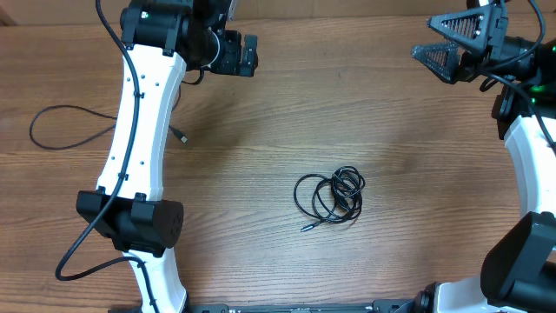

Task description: Untangle cables

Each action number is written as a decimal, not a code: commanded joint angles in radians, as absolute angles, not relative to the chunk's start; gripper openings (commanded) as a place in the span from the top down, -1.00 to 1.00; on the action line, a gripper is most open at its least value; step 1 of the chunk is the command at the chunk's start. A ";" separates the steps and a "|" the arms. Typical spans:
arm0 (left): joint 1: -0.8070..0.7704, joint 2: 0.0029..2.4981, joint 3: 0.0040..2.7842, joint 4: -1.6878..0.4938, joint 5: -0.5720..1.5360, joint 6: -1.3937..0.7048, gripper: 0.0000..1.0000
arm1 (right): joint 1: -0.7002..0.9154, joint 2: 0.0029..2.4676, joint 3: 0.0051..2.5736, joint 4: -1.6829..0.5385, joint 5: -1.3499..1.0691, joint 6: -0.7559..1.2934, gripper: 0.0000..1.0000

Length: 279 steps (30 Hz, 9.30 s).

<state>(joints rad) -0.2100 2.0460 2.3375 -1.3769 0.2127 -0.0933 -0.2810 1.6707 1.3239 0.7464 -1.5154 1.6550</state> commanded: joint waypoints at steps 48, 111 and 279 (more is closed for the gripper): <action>-0.223 1.930 2.352 -1.443 0.170 -0.159 -0.99 | -0.717 1.493 1.343 1.062 -1.398 1.834 -0.99; 0.352 2.288 2.351 -1.343 -0.218 -0.382 -0.99 | -0.463 1.495 1.655 -1.274 -0.376 0.288 -1.00; 0.332 2.695 2.400 -1.303 -0.033 -0.802 0.10 | -0.426 1.495 1.655 -1.382 -0.331 0.260 -1.00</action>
<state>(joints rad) 0.3233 2.6480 2.4435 -1.3266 0.0044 -0.7933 -0.4313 1.5009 1.6547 -1.3872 -0.3359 0.2672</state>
